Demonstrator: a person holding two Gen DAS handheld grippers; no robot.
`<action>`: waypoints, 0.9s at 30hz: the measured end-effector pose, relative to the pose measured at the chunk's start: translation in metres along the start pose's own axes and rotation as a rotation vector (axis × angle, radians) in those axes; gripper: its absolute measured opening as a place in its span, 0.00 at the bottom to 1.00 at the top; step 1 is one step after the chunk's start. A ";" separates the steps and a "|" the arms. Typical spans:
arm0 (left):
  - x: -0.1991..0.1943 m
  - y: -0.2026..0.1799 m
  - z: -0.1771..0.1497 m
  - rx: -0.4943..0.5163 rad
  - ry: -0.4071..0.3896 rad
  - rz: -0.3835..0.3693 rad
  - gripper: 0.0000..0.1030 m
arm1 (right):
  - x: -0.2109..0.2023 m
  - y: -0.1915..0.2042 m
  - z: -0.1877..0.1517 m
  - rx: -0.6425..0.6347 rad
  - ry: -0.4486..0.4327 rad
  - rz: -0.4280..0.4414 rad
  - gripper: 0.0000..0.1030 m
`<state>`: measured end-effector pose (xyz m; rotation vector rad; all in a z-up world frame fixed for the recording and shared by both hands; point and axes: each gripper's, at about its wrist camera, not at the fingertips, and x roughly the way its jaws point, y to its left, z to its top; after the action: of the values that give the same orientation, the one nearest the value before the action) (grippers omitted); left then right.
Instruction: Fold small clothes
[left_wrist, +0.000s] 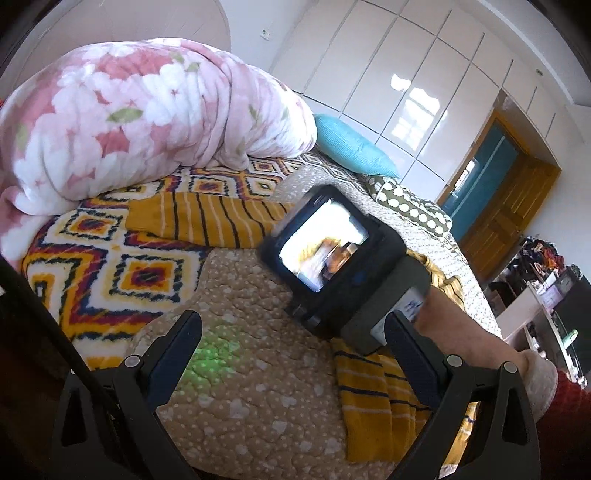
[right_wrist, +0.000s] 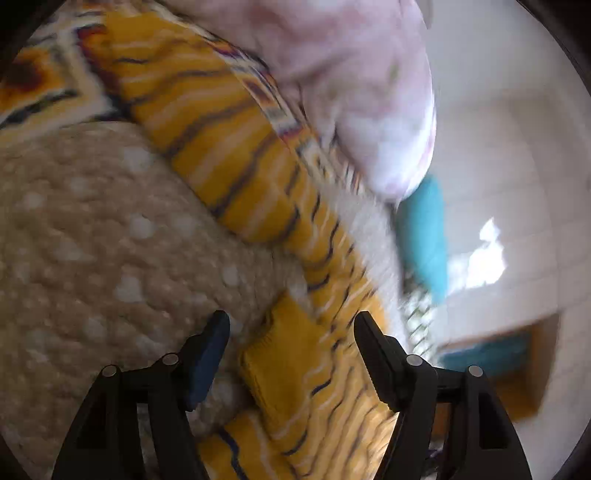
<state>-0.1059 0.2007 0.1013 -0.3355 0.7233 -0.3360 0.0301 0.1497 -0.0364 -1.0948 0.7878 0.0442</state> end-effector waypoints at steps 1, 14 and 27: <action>0.000 -0.001 0.000 0.005 0.004 -0.001 0.96 | -0.004 -0.017 -0.004 0.084 0.001 0.064 0.72; 0.014 0.001 -0.005 0.004 0.040 0.004 0.96 | 0.098 -0.278 -0.325 1.131 0.455 0.040 0.73; 0.028 -0.026 -0.010 0.060 0.080 0.005 0.96 | 0.131 -0.279 -0.410 1.240 0.645 -0.032 0.07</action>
<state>-0.0976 0.1640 0.0890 -0.2644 0.7913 -0.3669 0.0136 -0.3603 0.0122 0.1002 1.1138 -0.7667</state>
